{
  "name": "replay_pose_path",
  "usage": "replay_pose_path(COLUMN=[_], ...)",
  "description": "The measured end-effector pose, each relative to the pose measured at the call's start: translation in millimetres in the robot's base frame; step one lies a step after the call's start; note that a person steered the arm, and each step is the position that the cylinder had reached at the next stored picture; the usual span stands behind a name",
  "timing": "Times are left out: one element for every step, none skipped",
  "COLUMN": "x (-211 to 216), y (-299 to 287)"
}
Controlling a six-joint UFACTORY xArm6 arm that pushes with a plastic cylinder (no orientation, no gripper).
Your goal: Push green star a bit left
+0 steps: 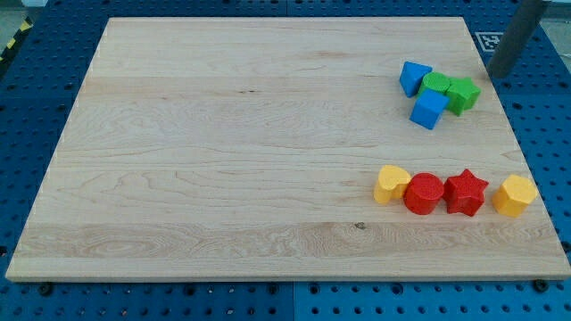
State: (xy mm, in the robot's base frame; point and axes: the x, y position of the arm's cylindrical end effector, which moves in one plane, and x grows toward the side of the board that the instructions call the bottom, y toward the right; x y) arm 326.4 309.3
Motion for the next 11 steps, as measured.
replay_pose_path(x=[29, 44, 44, 44, 45, 45, 52, 73, 93, 108, 113], y=[0, -2, -14, -46, -75, -88, -94, -102, -122, -149, -175])
